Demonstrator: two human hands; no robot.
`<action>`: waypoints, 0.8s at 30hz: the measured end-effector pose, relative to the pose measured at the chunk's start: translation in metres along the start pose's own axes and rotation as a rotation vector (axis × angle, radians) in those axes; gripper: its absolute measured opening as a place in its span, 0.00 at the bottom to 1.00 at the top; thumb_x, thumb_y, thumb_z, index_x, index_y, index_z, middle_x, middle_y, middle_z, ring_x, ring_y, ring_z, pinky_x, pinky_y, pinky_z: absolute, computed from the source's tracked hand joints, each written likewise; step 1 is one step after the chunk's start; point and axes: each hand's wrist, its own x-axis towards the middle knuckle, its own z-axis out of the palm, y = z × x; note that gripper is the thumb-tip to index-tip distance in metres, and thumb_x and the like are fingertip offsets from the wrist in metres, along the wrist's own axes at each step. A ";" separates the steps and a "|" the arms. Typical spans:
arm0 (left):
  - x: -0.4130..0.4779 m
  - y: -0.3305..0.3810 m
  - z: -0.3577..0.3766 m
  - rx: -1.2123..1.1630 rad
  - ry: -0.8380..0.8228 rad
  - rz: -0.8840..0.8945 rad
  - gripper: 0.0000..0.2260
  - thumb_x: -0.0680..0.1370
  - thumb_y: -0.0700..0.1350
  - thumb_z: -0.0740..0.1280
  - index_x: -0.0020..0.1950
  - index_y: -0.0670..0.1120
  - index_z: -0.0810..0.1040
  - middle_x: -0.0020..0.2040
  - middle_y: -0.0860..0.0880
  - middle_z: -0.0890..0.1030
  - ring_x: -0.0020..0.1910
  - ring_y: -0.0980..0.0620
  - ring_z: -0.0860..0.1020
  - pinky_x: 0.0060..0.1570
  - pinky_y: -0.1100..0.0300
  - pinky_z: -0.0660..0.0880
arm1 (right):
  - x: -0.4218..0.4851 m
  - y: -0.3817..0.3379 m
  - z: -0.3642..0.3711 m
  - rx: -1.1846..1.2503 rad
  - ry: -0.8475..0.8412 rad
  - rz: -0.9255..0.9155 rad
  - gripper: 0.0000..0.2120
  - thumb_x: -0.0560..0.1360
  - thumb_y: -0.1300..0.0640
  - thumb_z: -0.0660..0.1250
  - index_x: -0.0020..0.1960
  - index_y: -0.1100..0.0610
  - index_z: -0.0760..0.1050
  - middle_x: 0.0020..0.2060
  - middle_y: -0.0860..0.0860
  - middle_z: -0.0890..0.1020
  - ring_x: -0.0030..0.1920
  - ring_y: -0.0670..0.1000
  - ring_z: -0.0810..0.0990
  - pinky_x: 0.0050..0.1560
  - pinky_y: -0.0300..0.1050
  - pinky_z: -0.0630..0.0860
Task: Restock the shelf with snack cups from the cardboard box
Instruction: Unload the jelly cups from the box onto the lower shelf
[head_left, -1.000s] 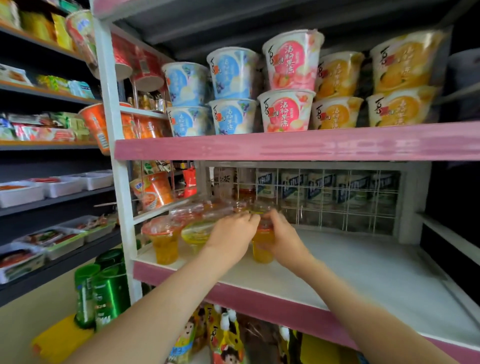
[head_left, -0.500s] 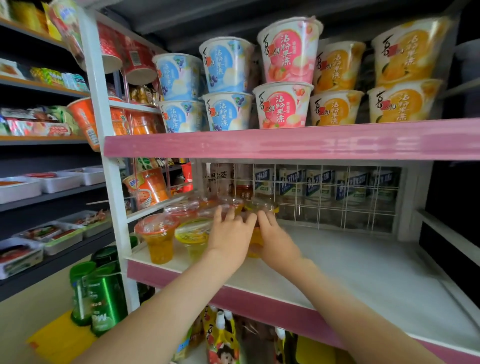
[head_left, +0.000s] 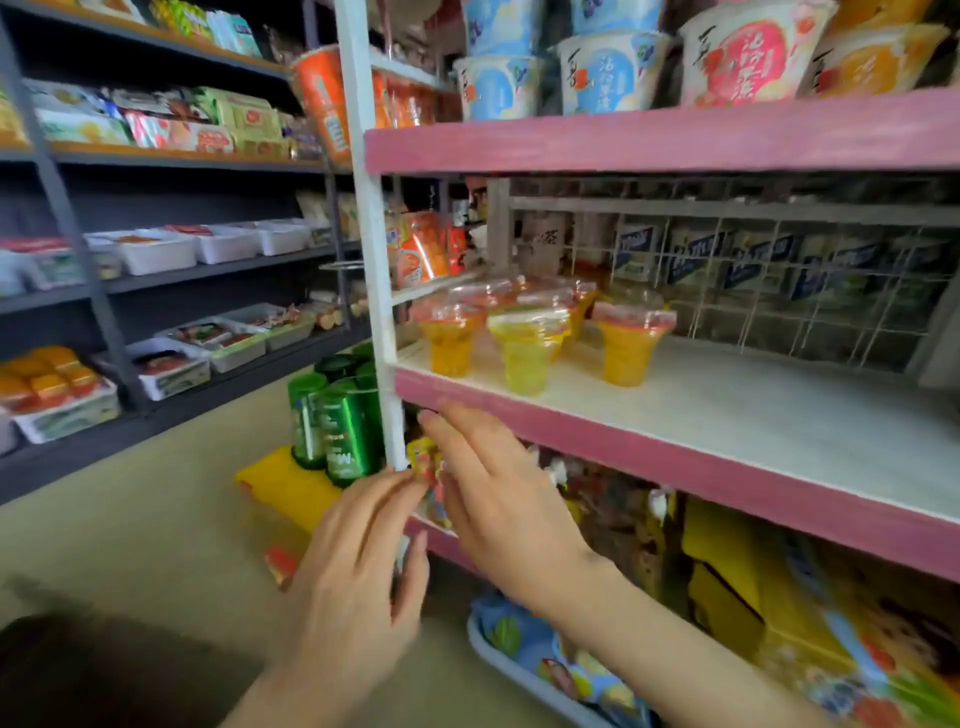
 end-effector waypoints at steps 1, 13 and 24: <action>-0.025 -0.016 -0.012 0.028 0.013 -0.049 0.15 0.76 0.44 0.60 0.60 0.40 0.73 0.57 0.42 0.76 0.57 0.46 0.73 0.65 0.62 0.62 | -0.002 -0.020 0.022 0.050 -0.041 -0.048 0.27 0.67 0.67 0.66 0.66 0.64 0.69 0.63 0.60 0.74 0.64 0.57 0.71 0.65 0.50 0.69; -0.240 -0.155 -0.110 0.280 -0.477 -0.731 0.19 0.73 0.38 0.68 0.63 0.39 0.73 0.56 0.43 0.77 0.55 0.47 0.76 0.57 0.54 0.74 | -0.035 -0.211 0.238 0.244 -0.547 -0.233 0.30 0.70 0.70 0.56 0.72 0.64 0.63 0.66 0.62 0.72 0.67 0.59 0.71 0.67 0.47 0.66; -0.314 -0.167 -0.103 0.342 -0.875 -0.784 0.30 0.76 0.51 0.61 0.76 0.46 0.56 0.75 0.43 0.59 0.74 0.45 0.57 0.73 0.48 0.53 | -0.140 -0.208 0.257 0.155 -0.973 -0.083 0.43 0.77 0.55 0.63 0.74 0.51 0.30 0.77 0.54 0.43 0.77 0.54 0.43 0.70 0.42 0.38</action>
